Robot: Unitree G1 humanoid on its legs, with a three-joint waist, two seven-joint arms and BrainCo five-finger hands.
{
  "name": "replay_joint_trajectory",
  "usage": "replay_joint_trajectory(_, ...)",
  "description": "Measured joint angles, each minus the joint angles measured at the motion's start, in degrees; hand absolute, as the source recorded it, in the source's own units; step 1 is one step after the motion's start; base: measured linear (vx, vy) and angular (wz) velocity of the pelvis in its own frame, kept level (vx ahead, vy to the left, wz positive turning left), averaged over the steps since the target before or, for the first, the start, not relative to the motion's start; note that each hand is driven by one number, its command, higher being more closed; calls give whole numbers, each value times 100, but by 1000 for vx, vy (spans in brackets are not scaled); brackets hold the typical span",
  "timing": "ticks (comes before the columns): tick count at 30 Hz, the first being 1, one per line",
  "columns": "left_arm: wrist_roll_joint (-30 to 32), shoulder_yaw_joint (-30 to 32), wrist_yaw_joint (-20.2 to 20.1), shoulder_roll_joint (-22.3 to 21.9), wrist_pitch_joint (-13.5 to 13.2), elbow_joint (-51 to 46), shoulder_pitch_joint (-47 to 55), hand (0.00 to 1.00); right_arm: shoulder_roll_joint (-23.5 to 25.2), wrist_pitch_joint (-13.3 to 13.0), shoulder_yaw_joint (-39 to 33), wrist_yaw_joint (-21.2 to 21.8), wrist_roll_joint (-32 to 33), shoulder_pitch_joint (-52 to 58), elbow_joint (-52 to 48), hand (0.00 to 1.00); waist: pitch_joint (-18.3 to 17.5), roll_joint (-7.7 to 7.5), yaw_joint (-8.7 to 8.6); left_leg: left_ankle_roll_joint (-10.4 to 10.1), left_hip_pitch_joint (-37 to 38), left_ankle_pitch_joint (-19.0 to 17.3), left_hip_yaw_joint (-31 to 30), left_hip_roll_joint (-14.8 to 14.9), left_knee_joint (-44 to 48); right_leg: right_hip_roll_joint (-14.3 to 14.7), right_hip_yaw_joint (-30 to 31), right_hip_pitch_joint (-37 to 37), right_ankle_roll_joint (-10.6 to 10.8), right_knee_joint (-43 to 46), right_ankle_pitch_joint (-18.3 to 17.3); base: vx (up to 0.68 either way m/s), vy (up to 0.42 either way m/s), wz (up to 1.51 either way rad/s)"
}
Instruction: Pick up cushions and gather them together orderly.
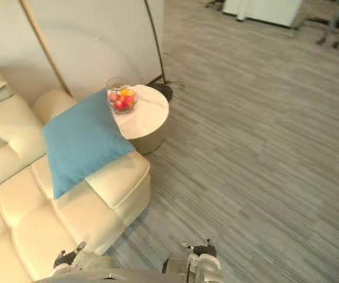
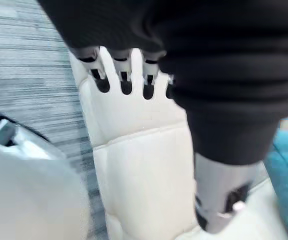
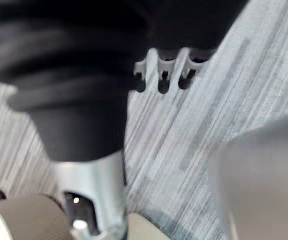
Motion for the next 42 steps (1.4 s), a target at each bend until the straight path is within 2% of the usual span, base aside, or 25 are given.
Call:
replay_joint_trajectory(1, -2, -16, 2, 5, 0, -21, -10, 0, 18, -4, 43, 0, 7, 6, -8, 0, 14, -23, -3, 62, -63, -10, 204, 80, 71, -16, -129, 144, -2, -104, 1, 278, -123, 92)
replay_joint_trajectory(2, -1, -122, 1, 9, 0, -95, -6, 0, 52, -5, 157, -2, 19, -53, -17, 0, 31, -76, 13, 195, -204, -61, 723, 225, 9, -55, -360, 439, -22, -359, -8, 207, -61, 86)
replay_joint_trajectory(4, 18, -309, -7, 14, -2, -133, -45, 0, 120, -4, 139, -2, 21, -92, -20, 0, 45, -121, 7, 302, -350, -39, 1254, 236, -610, -189, -636, 648, -24, -559, -6, 209, 30, 80)
replay_joint_trajectory(5, 51, -321, -9, 19, 2, -123, -69, 0, 133, -3, 124, -1, 21, -126, -20, 0, 48, -120, 7, 392, -357, 152, 1461, 223, -1154, -242, -769, 746, -16, -612, -2, 196, 101, 68)
replay_joint_trajectory(6, 51, -326, -10, 6, 3, -119, -73, 0, 143, -3, 94, -1, 20, -127, -21, 0, 47, -97, 11, 476, -350, 660, 1581, 221, -1788, -263, -885, 799, 0, -629, -4, 205, 153, 62)
replay_joint_trajectory(7, 46, -314, -18, 19, 1, -102, -112, 0, 170, 6, 64, -1, 21, -128, -16, 0, 70, -163, 34, 562, -301, 969, 1636, 87, -1960, -368, -906, 868, 110, -644, -33, 160, 141, 49)
replay_joint_trajectory(8, 49, -314, -13, 62, 0, -105, -134, 0, 216, 1, 31, -3, 20, -118, -19, 0, 89, -239, 54, 587, -238, 1018, 1649, -11, -2078, -428, -913, 895, 140, -690, -9, 222, 206, 48)
replay_joint_trajectory(9, 48, -326, -16, 181, -8, -114, -141, 0, 388, 1, -49, 1, 19, -81, -12, 0, 99, -440, 94, 622, -199, 1052, 1644, -226, -2315, -536, -906, 929, 197, -905, 76, 174, 155, 31)
replay_joint_trajectory(11, 49, -329, -17, 233, -8, -98, -183, 0, 491, 3, -135, 9, 2, -99, 2, 0, 100, -545, 163, 653, -81, 1040, 1658, -415, -2449, -694, -880, 944, 293, -847, 194, 174, 145, 14)
replay_joint_trajectory(13, 51, -389, -19, 238, -7, 11, -157, 0, 490, 3, -132, 8, -30, -70, 7, 0, 118, -510, 119, 714, 259, 1025, 1665, -564, -2688, -894, -862, 862, 295, -180, 194, 125, 113, 10)
replay_joint_trajectory(14, 54, -489, -22, 269, -7, 53, -148, 0, 479, -1, -115, 14, -35, -45, -18, 0, 124, -499, 94, 757, 462, 995, 1632, -665, -2840, -1026, -862, 668, 332, 526, 218, 106, 115, 27)
replay_joint_trajectory(15, 61, -718, -33, 336, 7, 72, -138, 0, 438, -8, -68, 18, -42, -73, -25, 0, 128, -475, 41, 779, 632, 881, 1520, -745, -2918, -1227, -742, 249, 382, 1615, 480, 72, 79, 29)
replay_joint_trajectory(16, 62, -780, -44, 358, 7, 77, -133, 0, 425, -9, -38, 21, -43, -75, -27, 0, 143, -426, 5, 748, 681, 828, 1462, -749, -2918, -1253, -658, 101, 404, 1922, 518, 123, 59, 54)
replay_joint_trajectory(17, 61, -840, -57, 406, 8, 99, -121, 0, 435, -11, -13, 51, -46, -85, -37, 0, 121, -488, -33, 816, 795, 808, 1302, -769, -2941, -1216, -413, -182, 423, 2495, 359, 108, 4, 46)
replay_joint_trajectory(19, 60, -818, -55, 415, 5, 81, -121, 0, 443, -13, -14, 99, -54, -67, -28, 0, 96, -560, -30, 852, 906, 821, 1189, -826, -3031, -1143, -244, -384, 388, 2563, 97, 137, -61, 52)
replay_joint_trajectory(20, 60, -813, -53, 403, 4, 82, -134, 0, 426, -31, -15, 132, -59, -91, -31, 0, 104, -540, -57, 849, 970, 811, 1085, -829, -3055, -990, -99, -530, 343, 2258, -150, 161, -137, 60)
replay_joint_trajectory(22, 60, -803, -47, 393, 4, 86, -131, 0, 426, -51, -15, 137, -56, -103, -20, 0, 96, -527, -98, 758, 1000, 857, 903, -827, -3101, -746, 88, -573, 314, 1566, -236, 133, -146, 59)
replay_joint_trajectory(23, 65, -751, -52, 415, -1, 96, -117, 0, 431, -44, -21, 137, -56, -90, -3, 0, 75, -584, -145, 635, 979, 865, 725, -916, -3117, -555, 401, -442, 214, 413, 148, 136, -173, 70)
replay_joint_trajectory(24, 67, -695, -55, 428, -2, 183, -134, 0, 420, -43, -68, 144, -29, -50, 15, 0, 27, -650, -166, 564, 966, 849, 595, -1002, -3168, -546, 495, -368, 217, 1, 354, 138, -181, 60)
replay_joint_trajectory(27, 51, -562, -5, 159, -7, 264, -117, 0, 226, -3, -152, 126, -31, -41, 20, 0, -105, -299, -125, 409, 1042, 961, 529, -783, -3441, -317, 364, -236, 131, -426, 472, 228, -142, 9)
replay_joint_trajectory(29, 55, -482, -6, 89, -10, 264, -120, 0, 193, -4, -150, 121, -27, -48, 11, 0, -108, -199, -133, 325, 1171, 1017, 529, -674, -3655, -172, 338, -73, 91, -680, 565, 141, -106, -10)
replay_joint_trajectory(33, 43, -443, -10, 125, -15, 244, -164, 0, 158, 3, -141, 49, -26, 60, -249, 0, -131, -266, -170, 275, 1395, 1131, 474, -617, -4028, -63, 244, 241, 59, -1093, 669, 80, -52, 6)
replay_joint_trajectory(36, 1, -688, -9, 200, -9, -129, -130, 0, 136, 1, -47, -46, -53, 277, -1215, 0, -122, -324, -187, 316, 1386, 1217, 472, -674, -4185, -77, 283, 308, 104, -1427, 858, 16, 59, 1)
replay_joint_trajectory(38, 1, -847, -14, 423, -14, -501, -64, 0, 32, -34, -15, -47, -206, 328, -2080, 0, -162, -423, -194, 348, 1351, 1250, 477, -742, -4208, -95, 328, 316, 150, -1646, 991, 18, 58, -4)
replay_joint_trajectory(42, -57, -958, -17, 881, -84, -871, -121, 0, -263, -172, -15, -34, -366, 153, -2663, 0, -178, -448, -213, 424, 1279, 1298, 382, -868, -4208, -159, 344, 462, 188, -2083, 1245, -18, 64, 5)
